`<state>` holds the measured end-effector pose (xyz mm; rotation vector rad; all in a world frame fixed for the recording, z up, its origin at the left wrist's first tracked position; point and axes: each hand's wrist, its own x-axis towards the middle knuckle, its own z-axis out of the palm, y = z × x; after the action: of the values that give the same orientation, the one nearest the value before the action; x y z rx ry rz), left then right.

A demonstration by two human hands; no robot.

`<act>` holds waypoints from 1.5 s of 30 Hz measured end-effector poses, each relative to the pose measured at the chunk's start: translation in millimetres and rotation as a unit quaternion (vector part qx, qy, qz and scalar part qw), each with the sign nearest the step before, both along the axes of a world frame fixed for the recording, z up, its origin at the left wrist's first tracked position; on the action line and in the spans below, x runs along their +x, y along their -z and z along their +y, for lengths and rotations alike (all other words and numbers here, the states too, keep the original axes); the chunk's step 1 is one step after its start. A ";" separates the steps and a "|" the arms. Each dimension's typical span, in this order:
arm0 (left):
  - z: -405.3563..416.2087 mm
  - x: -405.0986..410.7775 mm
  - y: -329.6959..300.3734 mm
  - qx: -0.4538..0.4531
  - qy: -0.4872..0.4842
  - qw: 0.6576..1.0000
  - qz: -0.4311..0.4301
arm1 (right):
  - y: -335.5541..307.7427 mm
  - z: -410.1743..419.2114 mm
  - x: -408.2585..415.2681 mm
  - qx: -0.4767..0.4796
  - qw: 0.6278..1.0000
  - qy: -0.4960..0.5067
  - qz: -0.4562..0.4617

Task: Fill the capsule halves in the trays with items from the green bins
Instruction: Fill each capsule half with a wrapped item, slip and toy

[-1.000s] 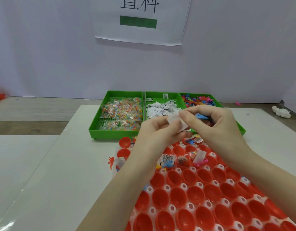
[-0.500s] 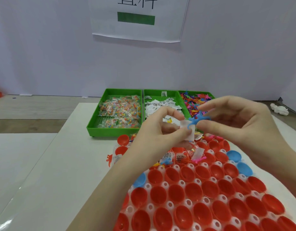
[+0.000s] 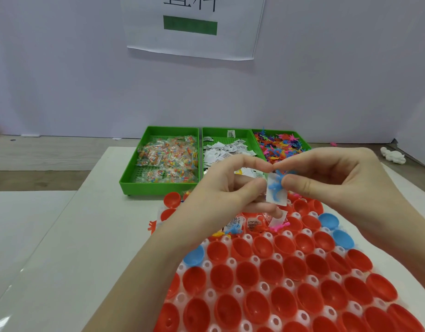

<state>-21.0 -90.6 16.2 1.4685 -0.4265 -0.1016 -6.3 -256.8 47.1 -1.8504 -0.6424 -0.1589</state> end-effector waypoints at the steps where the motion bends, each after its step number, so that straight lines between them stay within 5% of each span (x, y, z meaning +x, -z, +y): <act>1: -2.2 -0.6 -0.2 0.001 -0.005 1.000 -0.003 | 0.5 0.3 -0.4 -0.016 1.000 0.011 -0.014; 11: -32.8 -4.4 2.0 0.073 -0.060 0.994 -0.054 | -3.7 -12.3 5.8 -0.092 0.995 0.031 -0.025; 14: -39.0 3.0 -2.0 0.162 -0.047 0.984 -0.064 | 3.0 -22.2 13.3 -0.112 0.993 0.043 0.000; 19: -41.7 23.7 1.1 0.432 -0.109 0.887 -0.121 | 39.0 -34.8 31.9 -0.149 0.982 0.116 0.030; 22: -42.5 24.3 10.2 0.506 -0.107 0.842 -0.155 | 60.5 -39.3 36.8 -0.189 0.971 0.143 0.033; 27: -16.5 31.1 11.4 0.367 -0.245 0.883 -0.159 | 71.4 -44.1 37.8 -0.207 0.967 0.139 0.040; 34: 56.4 59.5 8.9 0.255 -0.429 0.859 -0.111 | 68.1 -39.1 39.0 -0.284 0.955 0.074 0.053; 38: 96.9 77.9 25.8 0.371 -0.453 0.809 -0.045 | 61.0 -38.0 47.8 -0.304 0.945 0.070 0.095; 41: 118.9 87.0 40.1 0.505 -0.385 0.772 0.009 | 53.3 -38.4 51.4 -0.332 0.936 0.056 0.103; 45: 126.2 91.3 55.9 0.663 -0.304 0.681 0.058 | 42.2 -38.6 55.8 -0.332 0.934 0.043 0.120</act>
<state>70.3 35.6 -39.6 2.9589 0.4294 0.0636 49.5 -295.4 4.8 -2.5004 -0.4706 0.2606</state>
